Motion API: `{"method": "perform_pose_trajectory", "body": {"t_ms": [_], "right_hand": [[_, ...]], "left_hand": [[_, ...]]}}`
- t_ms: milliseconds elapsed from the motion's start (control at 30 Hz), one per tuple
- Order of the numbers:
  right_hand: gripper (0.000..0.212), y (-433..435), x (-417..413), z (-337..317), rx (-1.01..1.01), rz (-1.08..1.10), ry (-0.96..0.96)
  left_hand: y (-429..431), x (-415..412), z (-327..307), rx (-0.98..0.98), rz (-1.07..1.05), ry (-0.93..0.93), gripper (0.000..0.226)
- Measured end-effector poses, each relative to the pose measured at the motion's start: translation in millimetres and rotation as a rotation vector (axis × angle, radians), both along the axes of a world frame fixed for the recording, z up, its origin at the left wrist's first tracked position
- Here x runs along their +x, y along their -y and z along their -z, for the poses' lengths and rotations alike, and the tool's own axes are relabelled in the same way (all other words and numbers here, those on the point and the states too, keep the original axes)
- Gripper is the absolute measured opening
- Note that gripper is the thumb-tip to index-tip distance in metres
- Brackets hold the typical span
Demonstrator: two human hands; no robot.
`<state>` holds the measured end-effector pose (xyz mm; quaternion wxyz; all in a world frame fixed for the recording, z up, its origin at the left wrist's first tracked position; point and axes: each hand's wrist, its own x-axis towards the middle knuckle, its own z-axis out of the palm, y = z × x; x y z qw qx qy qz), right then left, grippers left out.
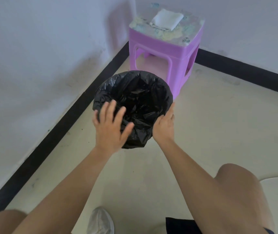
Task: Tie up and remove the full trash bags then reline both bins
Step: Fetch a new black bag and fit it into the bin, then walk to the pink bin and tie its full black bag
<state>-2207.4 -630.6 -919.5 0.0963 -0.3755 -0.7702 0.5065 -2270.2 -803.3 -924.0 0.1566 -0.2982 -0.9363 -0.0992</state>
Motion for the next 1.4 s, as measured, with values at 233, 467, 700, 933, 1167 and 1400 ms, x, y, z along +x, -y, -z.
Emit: {"method": "perform_pose_trajectory", "body": {"t_ms": [233,467,700,933,1167,1400], "right_hand": [[0.054,-5.0,-28.2,16.4,-0.098,-0.01,-0.031],[0.067,-14.0,-35.9,21.1,0.026,-0.058,0.143],[0.073,-36.9,-34.1,-62.3,0.662,-0.138,0.179],[0.075,-40.7,-53.5,-257.4,1.006,-0.353,0.185],[0.079,-69.3,-68.2,-546.7,1.17,-0.345,0.062],[0.077,-109.6,-45.3,-842.0,1.223,-0.164,-0.033]], "left_hand": [[18.8,-9.0,31.6,-0.318,0.176,0.046,0.047],[22.4,-18.1,18.3,-0.284,0.279,0.127,0.056],[21.6,-42.4,-81.0,-0.179,0.083,-0.014,0.055],[29.7,-92.7,-290.2,-0.273,0.009,-0.098,0.069],[9.5,-123.8,-579.6,-0.129,-0.031,-0.245,0.073],[-32.1,-111.2,-871.9,0.045,-0.007,-0.369,0.068]]}}
